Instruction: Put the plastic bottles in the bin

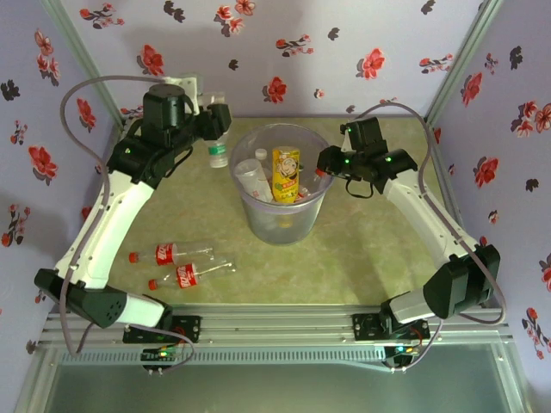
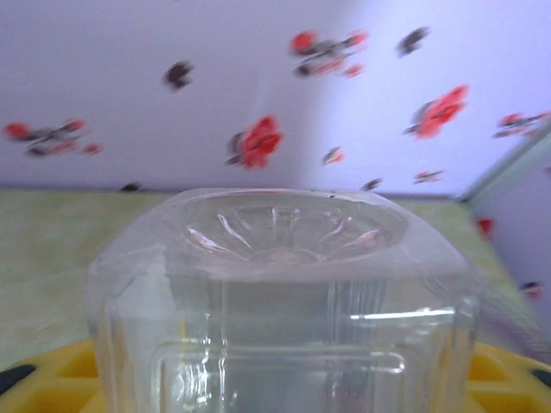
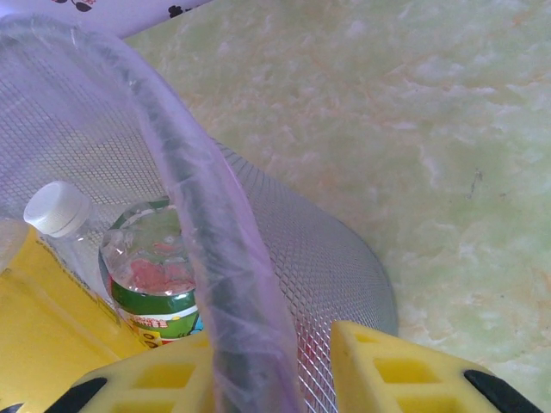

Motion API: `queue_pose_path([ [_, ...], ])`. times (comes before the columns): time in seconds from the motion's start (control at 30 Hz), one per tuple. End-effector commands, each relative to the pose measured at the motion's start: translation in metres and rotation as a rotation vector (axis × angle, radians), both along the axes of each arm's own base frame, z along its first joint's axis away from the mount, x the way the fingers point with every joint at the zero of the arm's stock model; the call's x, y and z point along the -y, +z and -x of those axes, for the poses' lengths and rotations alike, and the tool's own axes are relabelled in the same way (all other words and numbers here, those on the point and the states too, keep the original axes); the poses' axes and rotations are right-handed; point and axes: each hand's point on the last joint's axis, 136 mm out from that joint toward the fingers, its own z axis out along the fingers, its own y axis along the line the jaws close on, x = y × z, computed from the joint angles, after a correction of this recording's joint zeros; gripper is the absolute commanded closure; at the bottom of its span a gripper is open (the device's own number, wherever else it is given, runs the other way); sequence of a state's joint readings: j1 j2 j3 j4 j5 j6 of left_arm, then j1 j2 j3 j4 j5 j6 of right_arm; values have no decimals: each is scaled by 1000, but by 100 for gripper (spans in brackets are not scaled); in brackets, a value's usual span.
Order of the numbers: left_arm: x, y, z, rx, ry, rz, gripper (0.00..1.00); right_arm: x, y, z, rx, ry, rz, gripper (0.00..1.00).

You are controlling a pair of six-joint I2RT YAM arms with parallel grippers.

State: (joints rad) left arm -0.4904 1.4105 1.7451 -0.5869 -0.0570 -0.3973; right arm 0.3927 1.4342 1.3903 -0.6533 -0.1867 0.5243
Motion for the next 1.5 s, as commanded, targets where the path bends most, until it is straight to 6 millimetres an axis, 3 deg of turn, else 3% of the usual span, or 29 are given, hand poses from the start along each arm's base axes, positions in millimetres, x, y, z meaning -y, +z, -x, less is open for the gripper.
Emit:
queue_pose_path([
  [0.0,45,39,12,76,-133,98,56,7,3,3,18,-10,8,65],
  [0.1,83,43,14,93,-207,100,57,7,2,3,19,-14,6,65],
  [0.3,153,18,23,62,-317,128,60,7,4,3,24,-15,2,65],
  [0.47,184,-5,37,22,-370,139,59,6,11,3,38,-13,-6,65],
  [0.7,192,-31,48,-18,-377,107,59,12,41,1,121,-30,-19,48],
  [0.93,190,-56,45,-55,-349,54,57,40,69,-3,162,-116,-29,43],
  [1.03,191,-66,44,-71,-348,25,48,47,71,-3,172,-134,-34,41],
  [1.1,192,-70,45,-76,-355,11,33,48,73,-2,181,-130,-43,41],
  [1.3,196,-53,54,-29,-390,7,1,40,83,6,197,-99,-86,41],
  [1.47,190,-39,54,11,-374,-7,7,30,96,17,221,-56,-93,44],
])
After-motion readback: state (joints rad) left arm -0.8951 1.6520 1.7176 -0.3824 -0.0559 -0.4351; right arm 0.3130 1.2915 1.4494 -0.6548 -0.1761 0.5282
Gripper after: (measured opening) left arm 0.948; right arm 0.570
